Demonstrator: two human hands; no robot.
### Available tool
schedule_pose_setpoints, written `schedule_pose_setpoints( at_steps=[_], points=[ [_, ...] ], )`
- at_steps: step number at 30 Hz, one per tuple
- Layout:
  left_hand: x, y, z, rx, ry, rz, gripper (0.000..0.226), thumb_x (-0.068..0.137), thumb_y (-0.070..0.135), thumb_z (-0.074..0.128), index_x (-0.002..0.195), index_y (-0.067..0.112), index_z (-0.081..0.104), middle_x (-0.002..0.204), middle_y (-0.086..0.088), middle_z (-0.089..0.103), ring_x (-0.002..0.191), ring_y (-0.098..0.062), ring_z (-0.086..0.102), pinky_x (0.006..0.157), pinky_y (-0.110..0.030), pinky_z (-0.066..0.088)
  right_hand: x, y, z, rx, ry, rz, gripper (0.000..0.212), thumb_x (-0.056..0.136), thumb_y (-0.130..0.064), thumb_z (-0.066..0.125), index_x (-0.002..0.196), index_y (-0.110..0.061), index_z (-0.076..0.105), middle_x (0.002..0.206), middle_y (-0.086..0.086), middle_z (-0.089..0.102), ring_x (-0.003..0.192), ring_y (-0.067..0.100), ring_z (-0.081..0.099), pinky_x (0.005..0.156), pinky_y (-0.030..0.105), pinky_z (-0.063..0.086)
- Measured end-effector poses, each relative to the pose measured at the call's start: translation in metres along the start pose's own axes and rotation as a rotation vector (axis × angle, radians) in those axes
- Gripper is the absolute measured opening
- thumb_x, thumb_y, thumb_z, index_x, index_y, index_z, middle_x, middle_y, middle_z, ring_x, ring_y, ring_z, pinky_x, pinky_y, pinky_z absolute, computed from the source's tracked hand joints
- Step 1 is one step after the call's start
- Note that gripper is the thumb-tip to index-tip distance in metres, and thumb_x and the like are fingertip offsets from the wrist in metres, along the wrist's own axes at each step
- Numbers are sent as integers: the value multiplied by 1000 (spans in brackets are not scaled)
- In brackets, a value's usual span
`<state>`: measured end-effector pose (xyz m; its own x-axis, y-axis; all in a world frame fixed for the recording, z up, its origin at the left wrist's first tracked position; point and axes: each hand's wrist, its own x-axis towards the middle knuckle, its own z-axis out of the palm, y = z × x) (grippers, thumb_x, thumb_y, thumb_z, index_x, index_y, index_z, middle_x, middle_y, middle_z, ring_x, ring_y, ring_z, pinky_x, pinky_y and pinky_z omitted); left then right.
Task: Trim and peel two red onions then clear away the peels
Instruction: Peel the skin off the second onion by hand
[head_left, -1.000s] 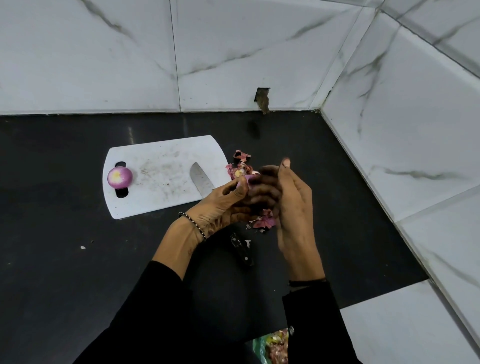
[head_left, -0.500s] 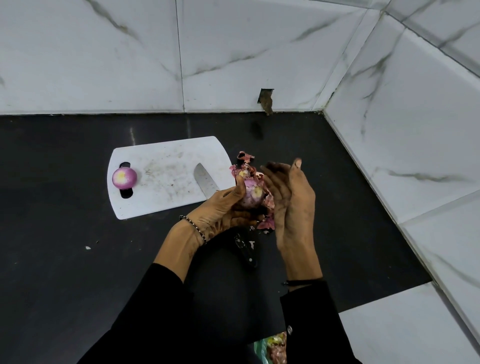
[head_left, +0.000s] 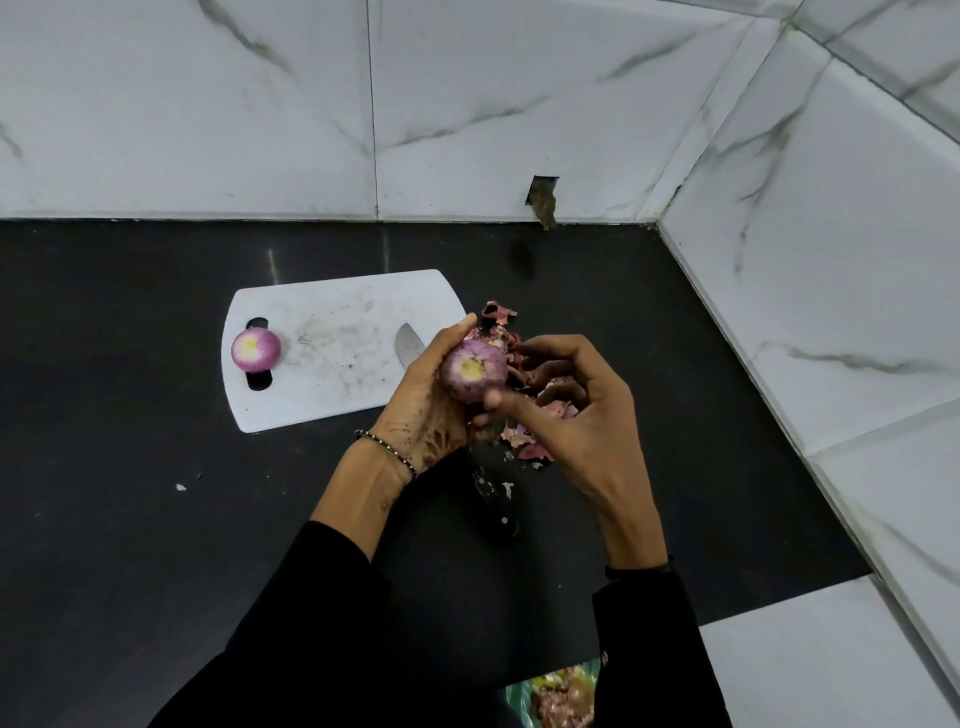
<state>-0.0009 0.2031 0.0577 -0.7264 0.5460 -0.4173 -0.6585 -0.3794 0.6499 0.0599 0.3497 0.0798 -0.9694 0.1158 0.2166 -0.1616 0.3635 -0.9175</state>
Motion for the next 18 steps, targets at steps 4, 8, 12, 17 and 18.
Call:
schedule_pose_setpoints(
  at_steps=[4,8,12,17,18],
  points=[
    [-2,1,2,-95,-9,-3,41,89,48,54,77,13,70,71,-3,63,47,-12,47,48,-19,42,2,1,4,-201,-57,-133,47,69,-25,92,108,-18,66,108,-3,60,93,6,58,73,12,47],
    [-3,4,5,-103,-1,-17,37,92,44,51,76,13,65,74,-7,60,40,-12,50,44,-18,43,2,1,7,-232,-49,-169,43,70,-20,91,104,-18,66,108,-1,58,97,-5,54,76,5,44],
    [0,1,6,-27,12,-21,35,89,46,52,78,15,65,71,-4,62,40,-11,46,49,-20,42,3,3,5,-279,-49,-177,43,70,-23,91,105,-21,65,108,-4,57,96,4,56,74,8,45],
    [0,2,17,82,-9,-7,29,80,44,53,77,16,62,65,-1,62,41,-11,46,48,-20,26,3,6,3,-310,-65,-182,44,70,-20,90,105,-24,64,109,-10,53,100,-5,52,76,8,44],
    [0,3,20,97,4,-3,27,80,42,54,78,16,60,64,-1,61,40,-11,48,46,-19,27,3,7,2,-318,-63,-181,44,71,-20,90,105,-25,64,108,-11,53,98,-4,52,74,8,44]
  ],
)
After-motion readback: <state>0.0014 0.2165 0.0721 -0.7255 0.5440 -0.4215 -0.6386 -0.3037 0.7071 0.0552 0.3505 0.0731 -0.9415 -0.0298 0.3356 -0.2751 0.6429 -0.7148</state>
